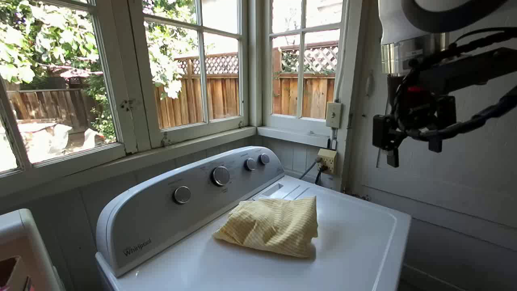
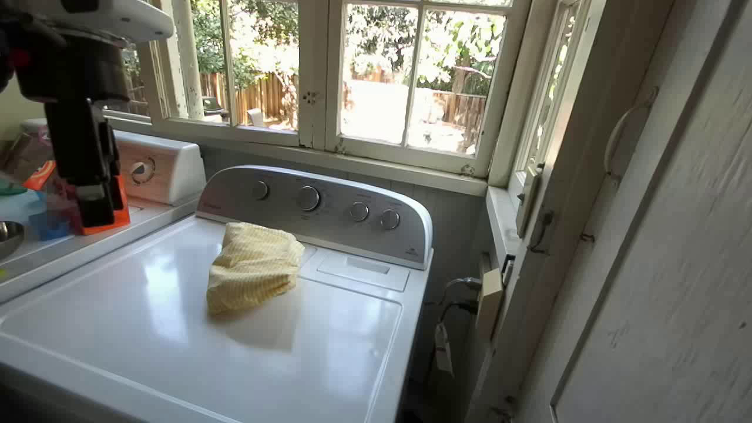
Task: Switch on the light
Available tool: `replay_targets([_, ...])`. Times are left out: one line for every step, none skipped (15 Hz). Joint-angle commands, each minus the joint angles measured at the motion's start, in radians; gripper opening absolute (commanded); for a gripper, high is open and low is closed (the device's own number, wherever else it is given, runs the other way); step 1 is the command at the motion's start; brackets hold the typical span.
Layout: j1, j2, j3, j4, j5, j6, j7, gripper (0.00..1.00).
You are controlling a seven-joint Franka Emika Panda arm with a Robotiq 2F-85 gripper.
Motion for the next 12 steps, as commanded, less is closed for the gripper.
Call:
replay_targets([0.012,0.003,-0.010,0.002,-0.008,-0.002,0.008,1.00])
replay_targets([0.013,0.003,-0.010,0.002,-0.008,-0.002,0.008,1.00])
replay_targets([0.012,0.003,-0.010,0.002,-0.008,-0.002,0.008,1.00])
replay_targets([0.013,0.003,-0.010,0.002,-0.008,-0.002,0.008,1.00])
replay_targets([0.012,0.003,-0.010,0.002,-0.008,-0.002,0.008,1.00])
replay_targets([0.012,0.003,-0.010,0.002,-0.008,-0.002,0.008,1.00])
replay_targets([0.011,0.010,-0.006,0.002,-0.009,0.007,0.014,1.00])
replay_targets([0.010,0.032,0.006,0.007,-0.009,0.028,0.026,1.00])
replay_targets([0.012,0.052,0.008,0.012,0.000,0.044,0.032,1.00])
replay_targets([0.015,0.077,0.010,0.017,0.009,0.075,0.037,1.00])
replay_targets([0.018,0.102,0.013,0.022,0.021,0.103,0.045,1.00])
replay_targets([0.015,0.131,0.017,0.027,0.036,0.150,0.068,1.00])
